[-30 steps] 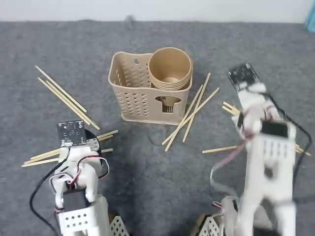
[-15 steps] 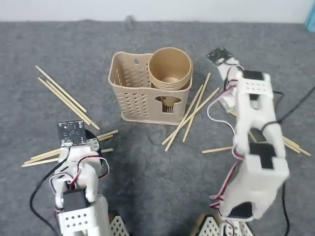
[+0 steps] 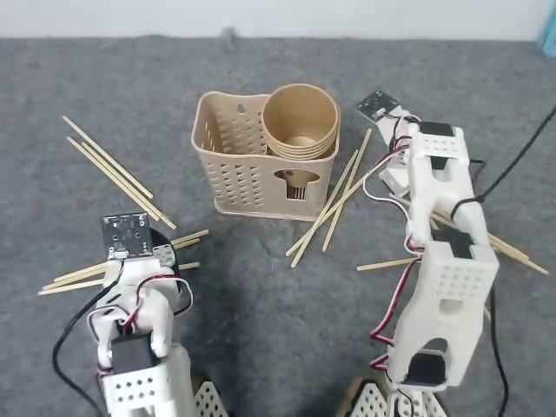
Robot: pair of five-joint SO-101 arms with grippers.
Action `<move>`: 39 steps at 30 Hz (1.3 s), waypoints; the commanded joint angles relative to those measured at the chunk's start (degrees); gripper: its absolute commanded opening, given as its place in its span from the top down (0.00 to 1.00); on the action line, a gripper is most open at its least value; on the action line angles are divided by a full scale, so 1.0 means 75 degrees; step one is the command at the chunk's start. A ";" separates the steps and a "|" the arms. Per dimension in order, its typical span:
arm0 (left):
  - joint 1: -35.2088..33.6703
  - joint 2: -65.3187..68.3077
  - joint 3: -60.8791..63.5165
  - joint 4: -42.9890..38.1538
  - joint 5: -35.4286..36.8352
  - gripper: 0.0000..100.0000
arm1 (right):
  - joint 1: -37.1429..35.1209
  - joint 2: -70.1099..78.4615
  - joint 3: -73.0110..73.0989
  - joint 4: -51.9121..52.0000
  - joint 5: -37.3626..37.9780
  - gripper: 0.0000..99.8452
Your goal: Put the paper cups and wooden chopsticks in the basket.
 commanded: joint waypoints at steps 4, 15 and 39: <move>-0.0023 -0.0070 -0.0029 -0.0105 0.0023 0.98 | 0.0217 0.0088 -0.0762 -0.0076 0.0094 0.96; -0.0035 -0.0070 -0.0029 -0.0105 0.0023 0.98 | 0.0662 -0.1155 -0.1043 0.0721 0.0059 0.99; -0.0047 -0.0070 -0.0029 -0.0094 0.0023 0.98 | 0.0358 -0.5984 0.1313 0.2854 -0.2379 0.99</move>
